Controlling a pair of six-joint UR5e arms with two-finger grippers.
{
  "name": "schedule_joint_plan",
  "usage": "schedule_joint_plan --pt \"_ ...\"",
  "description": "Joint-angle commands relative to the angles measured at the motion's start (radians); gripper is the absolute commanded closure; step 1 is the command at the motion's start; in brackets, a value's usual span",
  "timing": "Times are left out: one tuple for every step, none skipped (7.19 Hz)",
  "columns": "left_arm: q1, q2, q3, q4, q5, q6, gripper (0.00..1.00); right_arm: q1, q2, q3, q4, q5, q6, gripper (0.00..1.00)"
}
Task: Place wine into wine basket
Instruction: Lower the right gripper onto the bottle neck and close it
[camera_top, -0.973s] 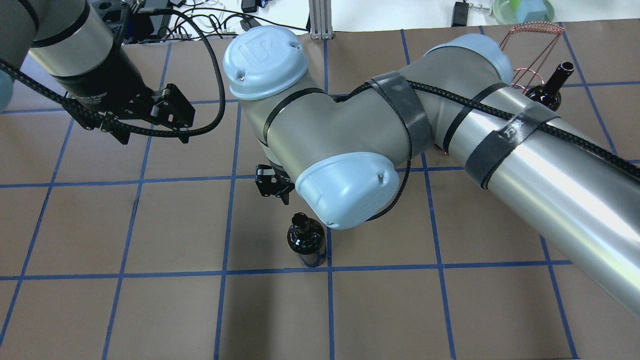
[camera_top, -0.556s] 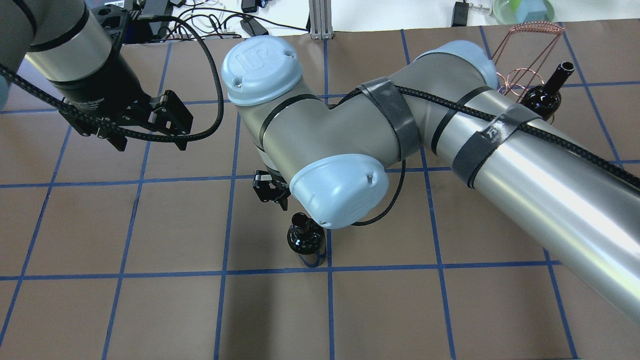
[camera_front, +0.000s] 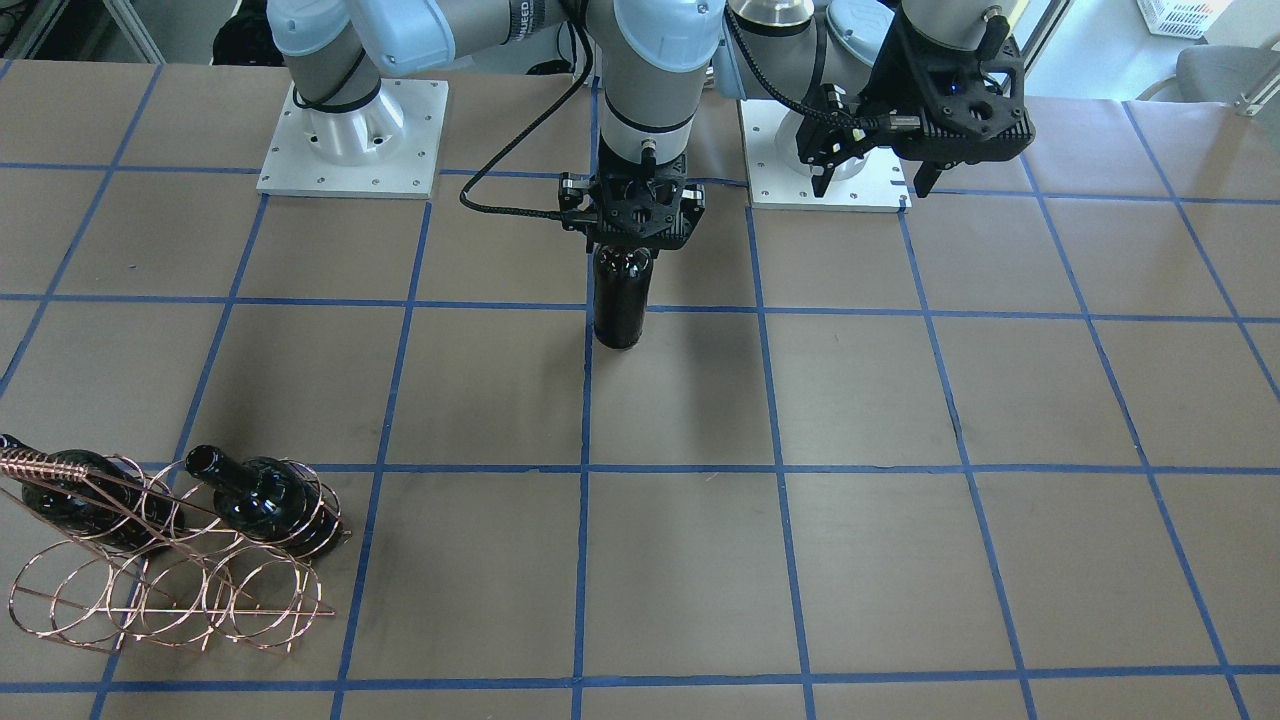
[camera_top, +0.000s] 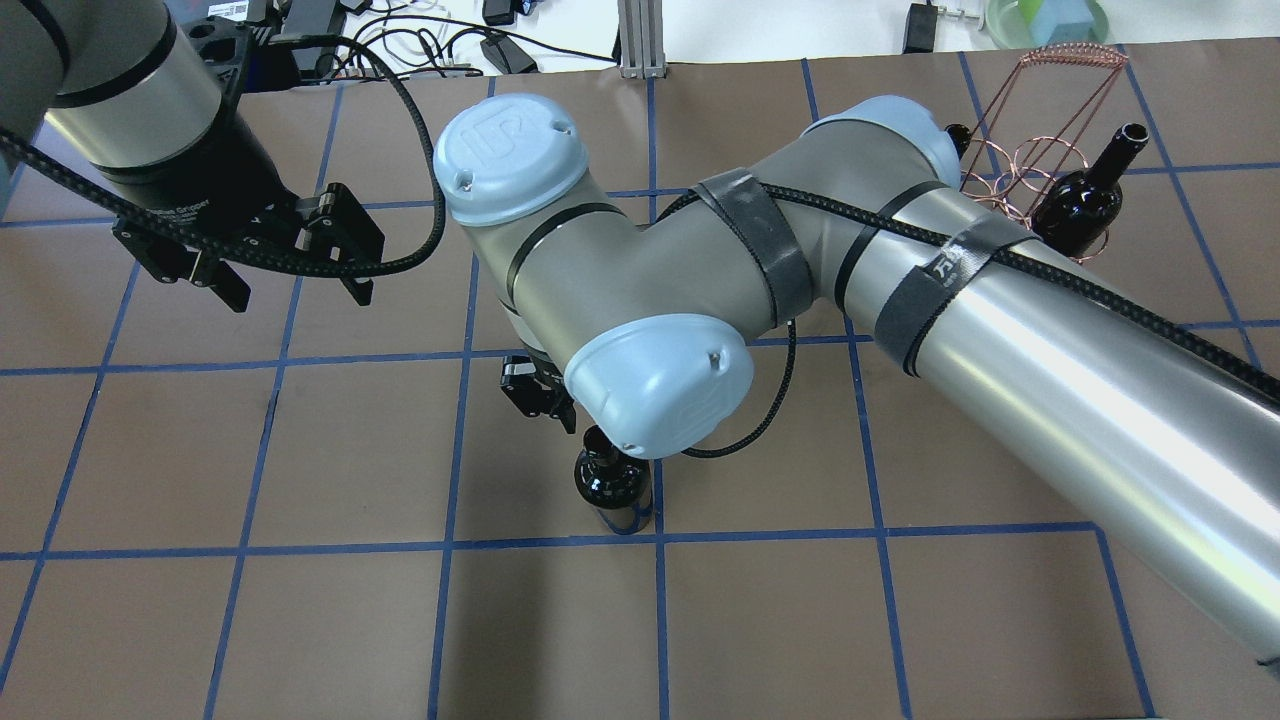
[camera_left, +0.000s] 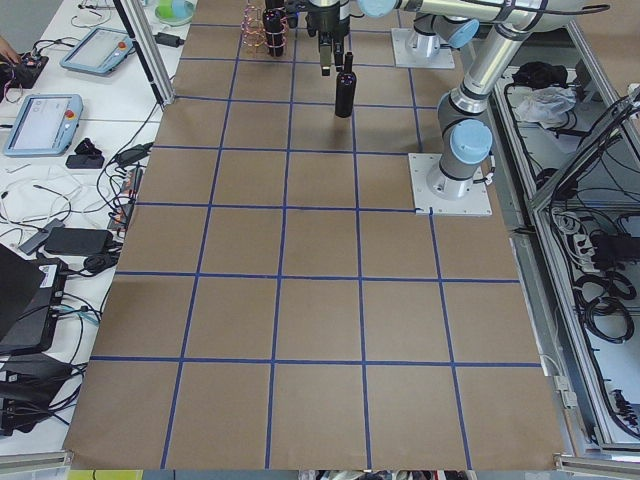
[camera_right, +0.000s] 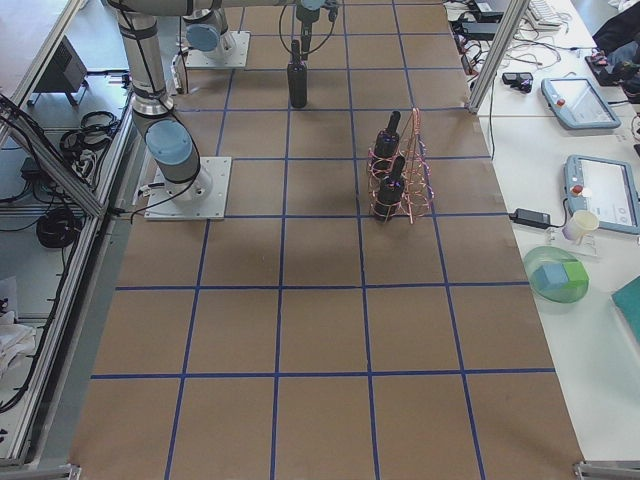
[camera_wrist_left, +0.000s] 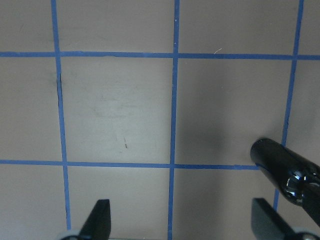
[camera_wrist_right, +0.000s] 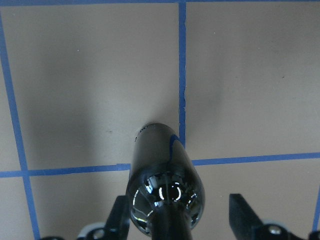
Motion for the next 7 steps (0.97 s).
schedule_joint_plan --pt "0.003 0.001 0.0 -0.011 0.046 -0.032 0.0 0.0 0.001 0.0 0.004 0.032 0.001 0.29" --pt "0.004 0.001 0.0 -0.031 0.047 -0.034 0.0 0.0 0.001 0.0 0.013 0.032 0.003 0.29" --pt "0.004 0.001 0.0 -0.042 0.045 -0.066 0.0 0.0 0.002 0.002 0.017 0.03 0.003 0.28" --pt "0.004 0.001 0.0 -0.042 0.045 -0.073 0.0 0.0 0.004 0.014 0.017 0.032 0.003 0.28" --pt "0.004 0.001 0.0 -0.044 0.045 -0.075 0.0 0.0 0.004 0.026 0.017 0.032 0.005 0.28" --pt "0.006 0.001 -0.002 -0.045 0.045 -0.075 0.0 0.0 0.002 0.029 0.018 0.064 0.011 0.28" --pt "0.006 0.001 -0.002 -0.045 0.045 -0.075 0.0 0.002 0.001 0.029 0.018 0.073 0.02 0.28"
